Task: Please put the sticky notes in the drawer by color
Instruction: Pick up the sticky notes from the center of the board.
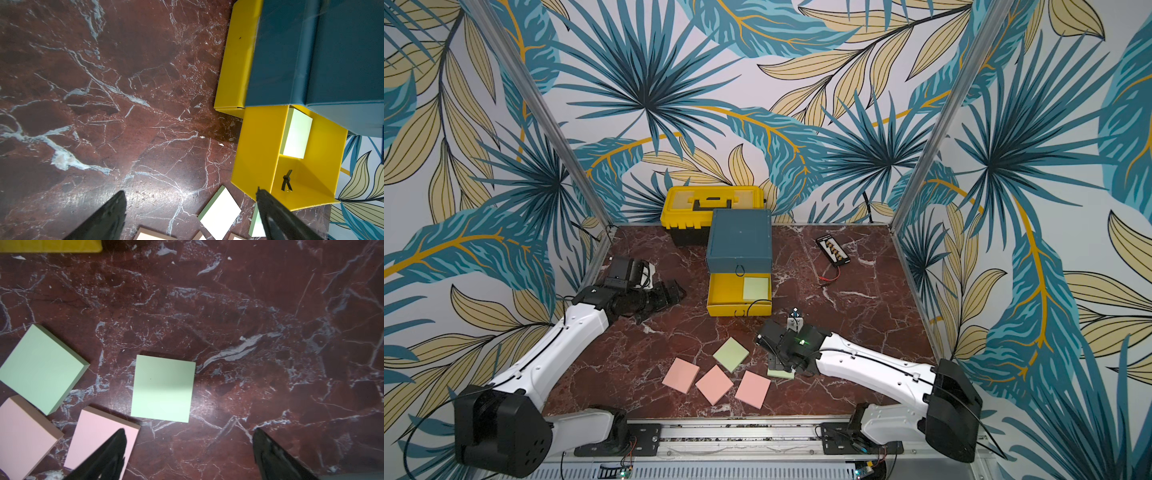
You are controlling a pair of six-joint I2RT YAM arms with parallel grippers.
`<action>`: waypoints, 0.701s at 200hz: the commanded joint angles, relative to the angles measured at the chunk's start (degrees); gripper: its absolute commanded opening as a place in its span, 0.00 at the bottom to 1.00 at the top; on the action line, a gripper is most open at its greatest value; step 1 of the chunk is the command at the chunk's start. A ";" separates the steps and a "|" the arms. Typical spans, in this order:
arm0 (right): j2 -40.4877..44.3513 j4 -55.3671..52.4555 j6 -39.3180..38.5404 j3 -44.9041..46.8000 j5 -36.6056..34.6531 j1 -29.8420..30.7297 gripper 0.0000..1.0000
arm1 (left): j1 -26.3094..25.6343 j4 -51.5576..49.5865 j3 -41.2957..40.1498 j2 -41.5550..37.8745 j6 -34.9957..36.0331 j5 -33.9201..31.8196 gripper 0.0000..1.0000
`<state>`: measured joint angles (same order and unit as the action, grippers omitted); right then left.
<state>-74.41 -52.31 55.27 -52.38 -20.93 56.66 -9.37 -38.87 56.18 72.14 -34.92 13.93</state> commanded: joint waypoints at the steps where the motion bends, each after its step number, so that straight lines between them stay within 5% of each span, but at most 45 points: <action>1: -3.59 4.92 4.65 1.15 3.46 1.66 0.95 | 0.40 -0.45 0.69 -0.63 0.89 -0.78 0.99; 140: -11.68 10.81 8.58 3.83 6.07 -0.81 0.99 | 0.46 0.64 -0.96 -0.33 0.73 -0.32 0.99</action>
<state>-85.58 -42.81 63.68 -50.15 -14.92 56.90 -9.37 -38.81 55.94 72.12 -34.76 13.96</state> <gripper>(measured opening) 0.993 0.991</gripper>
